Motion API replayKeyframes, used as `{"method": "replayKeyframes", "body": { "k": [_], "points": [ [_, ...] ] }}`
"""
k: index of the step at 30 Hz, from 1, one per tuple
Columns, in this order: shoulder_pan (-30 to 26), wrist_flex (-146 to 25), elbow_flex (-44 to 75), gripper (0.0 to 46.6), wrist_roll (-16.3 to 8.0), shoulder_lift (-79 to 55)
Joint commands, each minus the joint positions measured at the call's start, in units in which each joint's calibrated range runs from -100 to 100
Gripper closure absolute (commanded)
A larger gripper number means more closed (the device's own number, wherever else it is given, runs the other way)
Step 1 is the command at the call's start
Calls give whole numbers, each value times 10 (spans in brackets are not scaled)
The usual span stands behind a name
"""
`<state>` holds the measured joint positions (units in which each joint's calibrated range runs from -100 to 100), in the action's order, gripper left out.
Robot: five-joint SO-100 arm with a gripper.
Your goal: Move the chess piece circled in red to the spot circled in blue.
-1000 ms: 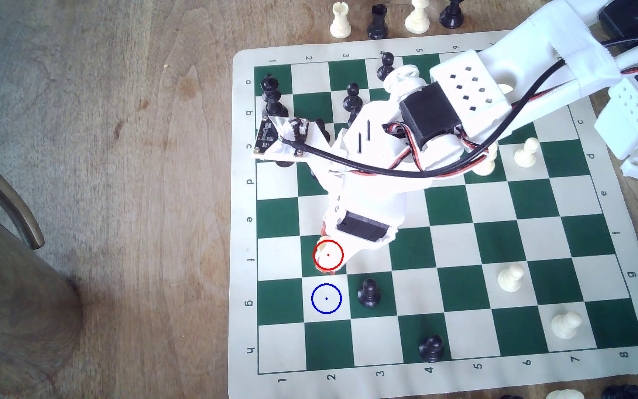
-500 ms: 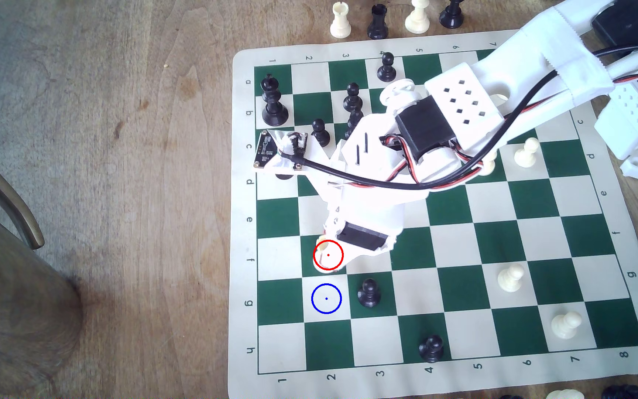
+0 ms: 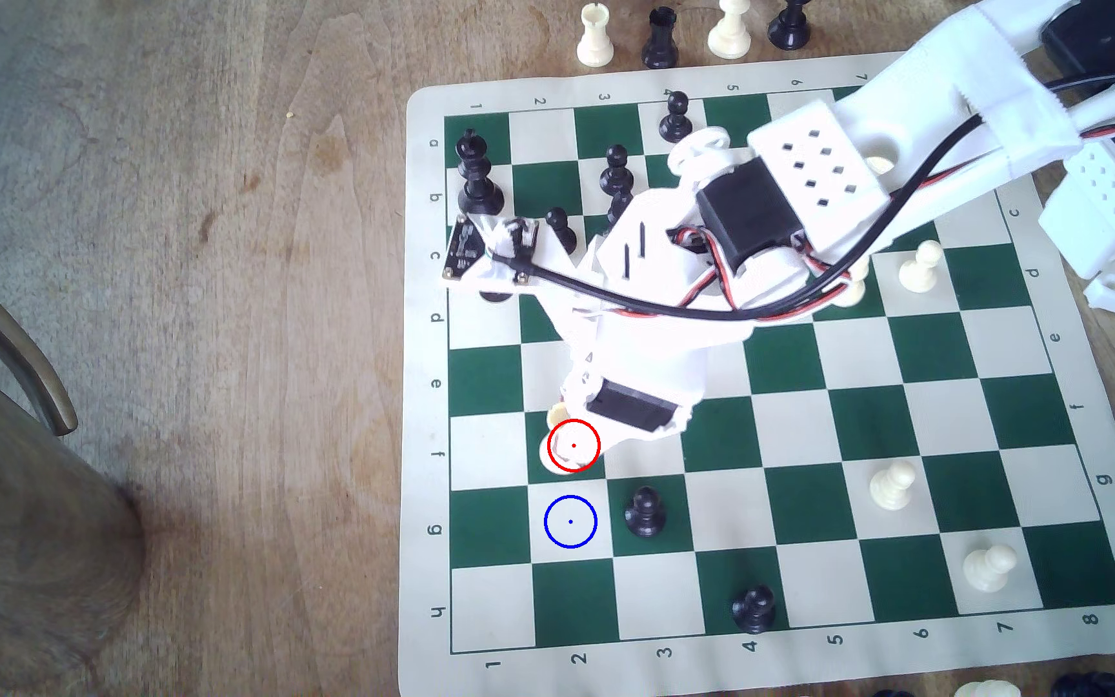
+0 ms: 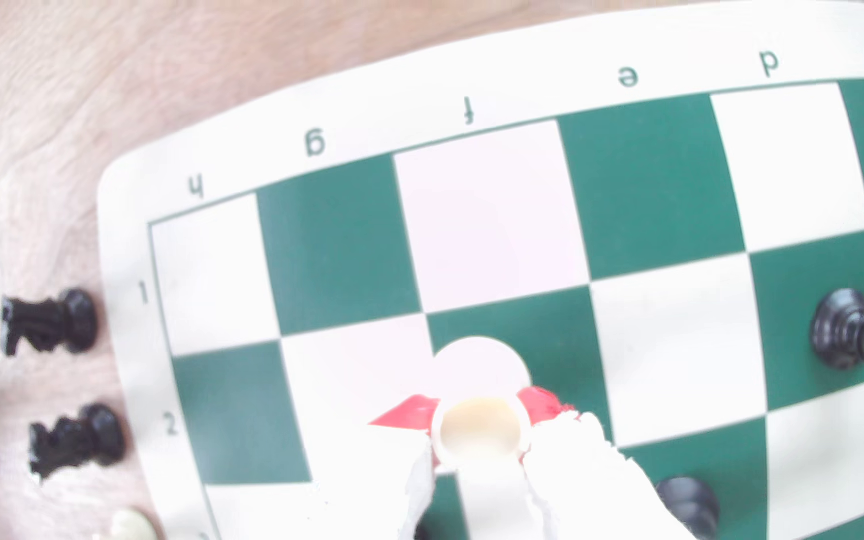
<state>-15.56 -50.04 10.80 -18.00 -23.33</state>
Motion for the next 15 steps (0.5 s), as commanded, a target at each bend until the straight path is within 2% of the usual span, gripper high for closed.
{"method": "replayKeyframes", "body": {
  "k": [1, 9, 11, 15],
  "points": [
    [-9, -7, 22, 464, 4, 103],
    [-42, -22, 27, 464, 6, 110],
    [-57, -16, 27, 444, 6, 100],
    [-73, -15, 33, 442, 12, 86]
  ]
}}
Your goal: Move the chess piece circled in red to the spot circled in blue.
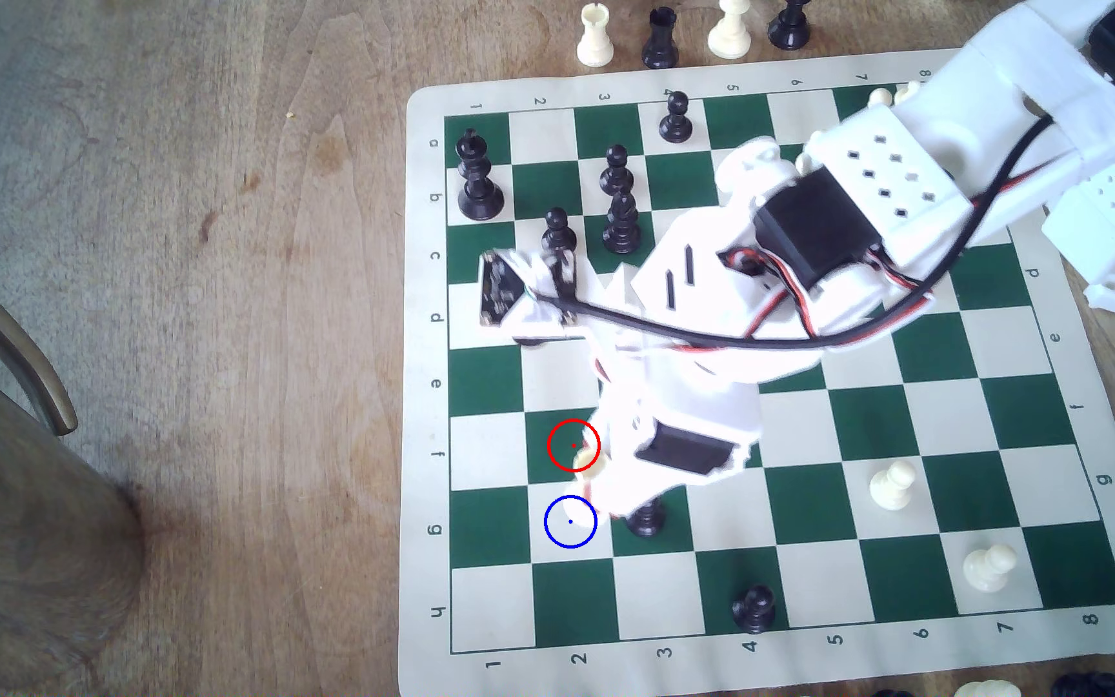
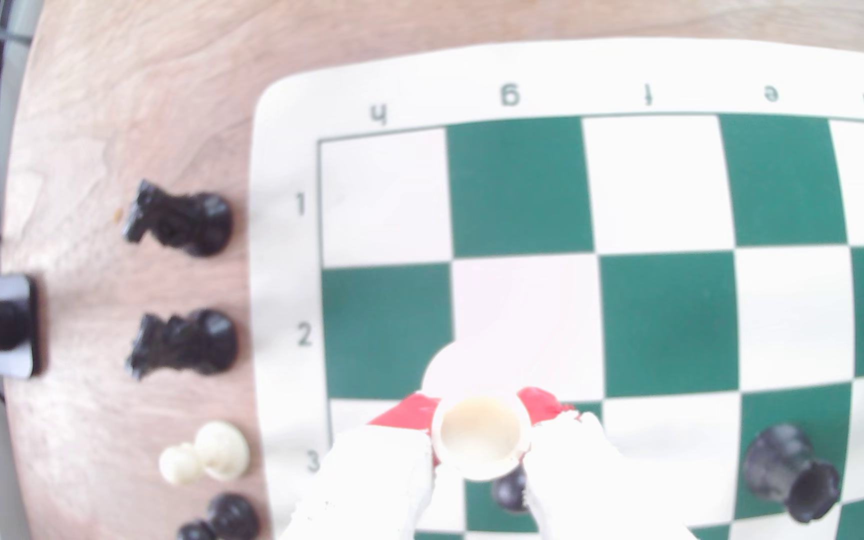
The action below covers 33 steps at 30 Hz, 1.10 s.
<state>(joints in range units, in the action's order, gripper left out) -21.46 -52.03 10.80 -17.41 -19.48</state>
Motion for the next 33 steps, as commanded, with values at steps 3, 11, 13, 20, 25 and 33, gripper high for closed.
{"method": "replayKeyframes", "body": {
  "k": [3, 11, 13, 20, 25, 33],
  "points": [
    [-12, 5, 39, 443, 9, 39],
    [2, 34, 43, 446, 12, 6],
    [2, 46, 42, 448, 12, -7],
    [7, 58, 38, 448, 16, -25],
    [12, 65, 36, 449, 19, -34],
    [16, 67, 35, 444, 20, -40]
  ]
}}
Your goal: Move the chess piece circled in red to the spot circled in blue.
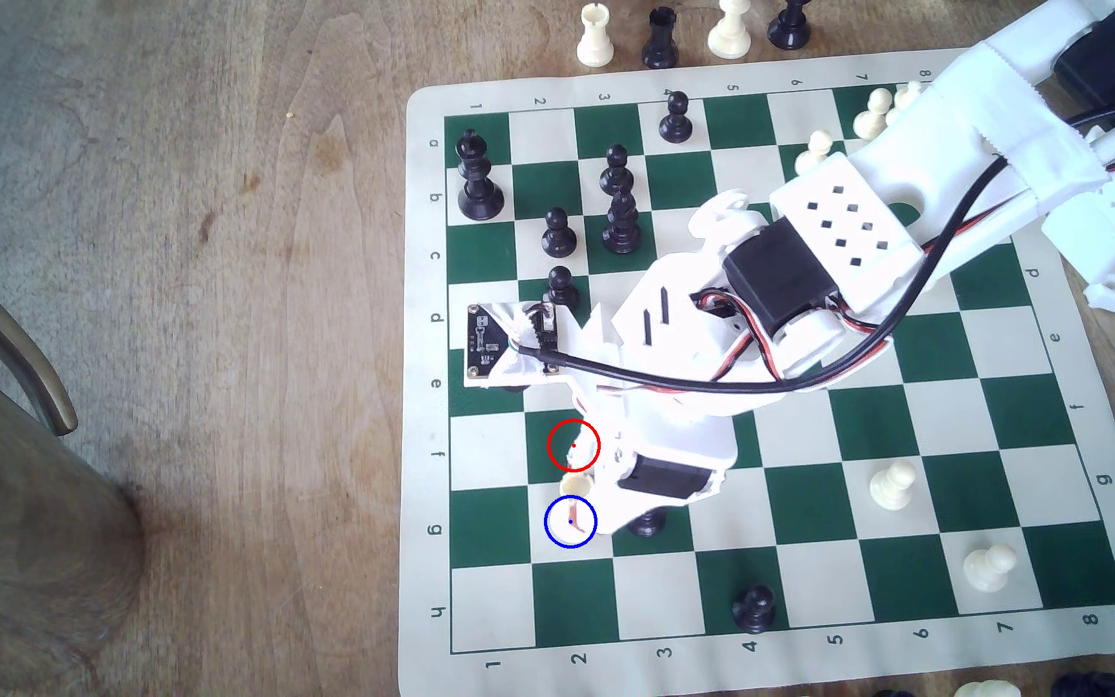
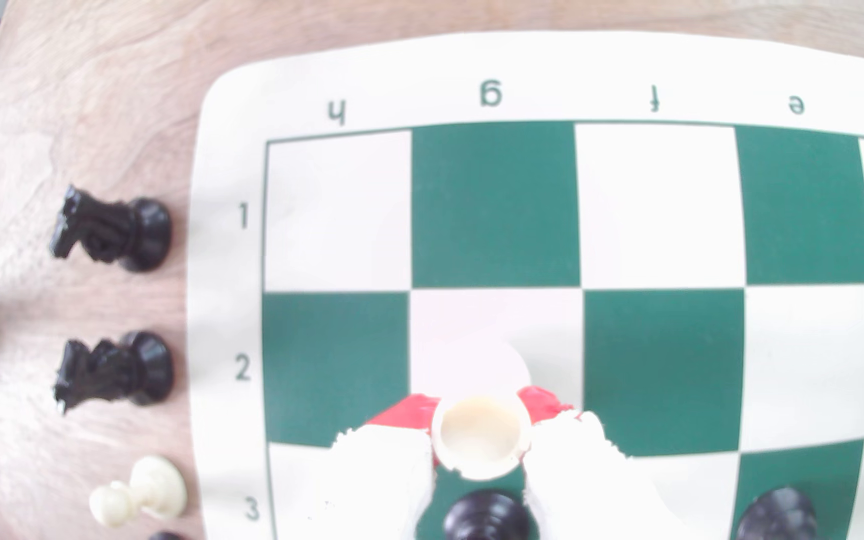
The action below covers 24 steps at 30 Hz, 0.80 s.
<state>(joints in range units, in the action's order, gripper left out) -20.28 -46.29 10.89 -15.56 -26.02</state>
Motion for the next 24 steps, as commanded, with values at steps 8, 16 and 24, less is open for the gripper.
{"method": "replayKeyframes", "body": {
  "k": [8, 16, 24],
  "points": [
    [5, 11, 20, 316, 1, 34],
    [12, -4, 8, 264, 2, 56],
    [16, -19, -45, 236, 16, 133]
  ]
}}
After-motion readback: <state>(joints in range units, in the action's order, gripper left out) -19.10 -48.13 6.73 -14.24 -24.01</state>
